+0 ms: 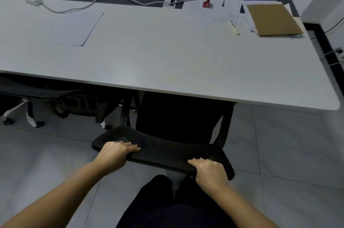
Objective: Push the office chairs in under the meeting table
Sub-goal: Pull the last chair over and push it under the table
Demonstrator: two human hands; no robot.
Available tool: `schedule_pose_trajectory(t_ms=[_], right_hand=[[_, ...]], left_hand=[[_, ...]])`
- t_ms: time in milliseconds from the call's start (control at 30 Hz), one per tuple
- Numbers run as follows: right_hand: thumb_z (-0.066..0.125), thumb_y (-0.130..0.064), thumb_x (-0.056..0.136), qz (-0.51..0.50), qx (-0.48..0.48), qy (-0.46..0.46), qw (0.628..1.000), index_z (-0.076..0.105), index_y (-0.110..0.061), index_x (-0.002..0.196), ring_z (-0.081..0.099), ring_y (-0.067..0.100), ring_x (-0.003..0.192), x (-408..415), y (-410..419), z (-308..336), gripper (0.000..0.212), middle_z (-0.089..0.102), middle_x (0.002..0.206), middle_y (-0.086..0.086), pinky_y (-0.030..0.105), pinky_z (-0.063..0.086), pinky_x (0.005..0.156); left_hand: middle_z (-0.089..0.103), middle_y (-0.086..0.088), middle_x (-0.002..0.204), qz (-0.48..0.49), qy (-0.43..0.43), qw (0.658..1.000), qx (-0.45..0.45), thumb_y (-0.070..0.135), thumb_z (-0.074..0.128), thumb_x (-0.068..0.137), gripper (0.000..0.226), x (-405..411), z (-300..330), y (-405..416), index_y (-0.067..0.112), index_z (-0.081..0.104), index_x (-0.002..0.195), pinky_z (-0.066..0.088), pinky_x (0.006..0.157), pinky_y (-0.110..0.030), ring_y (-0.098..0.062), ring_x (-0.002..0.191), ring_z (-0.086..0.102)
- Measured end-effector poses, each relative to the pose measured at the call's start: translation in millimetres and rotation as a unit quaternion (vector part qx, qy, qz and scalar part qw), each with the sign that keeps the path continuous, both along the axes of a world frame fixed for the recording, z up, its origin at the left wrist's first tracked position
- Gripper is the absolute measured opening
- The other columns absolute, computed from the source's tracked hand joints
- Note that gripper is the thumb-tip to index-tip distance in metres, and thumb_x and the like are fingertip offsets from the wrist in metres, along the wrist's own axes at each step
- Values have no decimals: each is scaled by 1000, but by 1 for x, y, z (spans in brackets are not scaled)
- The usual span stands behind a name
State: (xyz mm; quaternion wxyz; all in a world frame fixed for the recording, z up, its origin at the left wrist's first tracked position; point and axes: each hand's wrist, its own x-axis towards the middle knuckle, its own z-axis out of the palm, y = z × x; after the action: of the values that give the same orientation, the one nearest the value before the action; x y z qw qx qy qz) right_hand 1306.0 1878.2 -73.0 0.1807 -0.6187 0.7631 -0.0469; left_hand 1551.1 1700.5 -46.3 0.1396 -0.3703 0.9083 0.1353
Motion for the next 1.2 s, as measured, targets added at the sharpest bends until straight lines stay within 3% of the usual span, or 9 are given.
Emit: schedule_pose_trajectory(t_ms=[100, 200, 300, 433, 533, 633, 933, 1067, 1200], right_hand=[[92, -21, 25, 13, 5, 5, 1000, 73, -38, 77, 69, 2, 61, -2, -1, -2, 57, 73, 68, -19, 15, 52, 48], [90, -12, 26, 0, -20, 2, 1000, 74, -37, 78, 69, 0, 64, -6, -5, 0, 60, 73, 71, -18, 14, 51, 50], [89, -9, 28, -19, -28, 16, 999, 74, -35, 80, 69, 1, 63, -13, -13, 3, 60, 74, 74, -15, 14, 50, 48], [87, -6, 39, -38, -25, 43, 998, 74, -33, 85, 69, 6, 59, -21, -33, 7, 55, 75, 76, -12, 18, 49, 44], [72, -6, 67, -38, -23, 52, 998, 70, -34, 102, 70, 15, 74, -34, -58, 12, 45, 76, 92, -5, 24, 49, 55], [50, -10, 86, -34, 31, 53, 997, 58, -38, 119, 66, 21, 88, -52, -89, 17, 45, 72, 106, -2, 25, 38, 60], [46, -14, 87, -35, 51, 63, 996, 53, -45, 121, 64, 17, 88, -116, -134, 15, 46, 71, 105, -8, 26, 38, 61], [48, -12, 86, -27, 54, 45, 997, 55, -40, 122, 64, 17, 93, -102, -130, 12, 47, 69, 112, -9, 26, 38, 64], [63, -4, 71, -25, -54, 27, 998, 68, -35, 106, 69, 18, 79, -135, -158, 14, 47, 75, 97, -8, 25, 45, 57]], left_hand=[[71, 10, 110, -15, 35, 999, -16, 3, 77, 65, 57, 5, -2, 7, 40, 66, 107, 58, 74, -28, -14, 102, 67], [77, 12, 84, -49, 24, 998, -44, 4, 89, 36, 63, -2, 2, 0, 36, 74, 88, 56, 50, -22, -9, 76, 73], [76, 8, 93, -71, 41, 996, -38, 2, 81, 49, 58, -9, 6, -17, 34, 73, 96, 58, 58, -26, -12, 87, 72], [60, 4, 130, -70, 39, 997, -10, 10, 55, 85, 46, -22, 8, -39, 29, 55, 127, 47, 92, -33, -17, 122, 54], [57, 7, 134, -58, 4, 998, -22, 11, 45, 89, 48, -37, 6, -61, 33, 48, 132, 46, 89, -32, -17, 122, 53], [62, 6, 128, -46, -2, 999, -18, 13, 45, 89, 48, -52, 5, -83, 37, 47, 131, 50, 82, -33, -20, 113, 59], [58, 8, 132, -33, 3, 999, -28, 11, 45, 86, 52, -107, -2, -115, 37, 46, 131, 47, 86, -32, -18, 118, 56], [55, 9, 136, -42, -9, 999, -8, 15, 47, 88, 48, -97, 2, -118, 34, 46, 132, 45, 91, -29, -13, 124, 51], [51, 10, 139, -27, 26, 999, -30, 10, 44, 87, 51, -122, 12, -147, 32, 47, 133, 41, 93, -26, -12, 128, 47]])
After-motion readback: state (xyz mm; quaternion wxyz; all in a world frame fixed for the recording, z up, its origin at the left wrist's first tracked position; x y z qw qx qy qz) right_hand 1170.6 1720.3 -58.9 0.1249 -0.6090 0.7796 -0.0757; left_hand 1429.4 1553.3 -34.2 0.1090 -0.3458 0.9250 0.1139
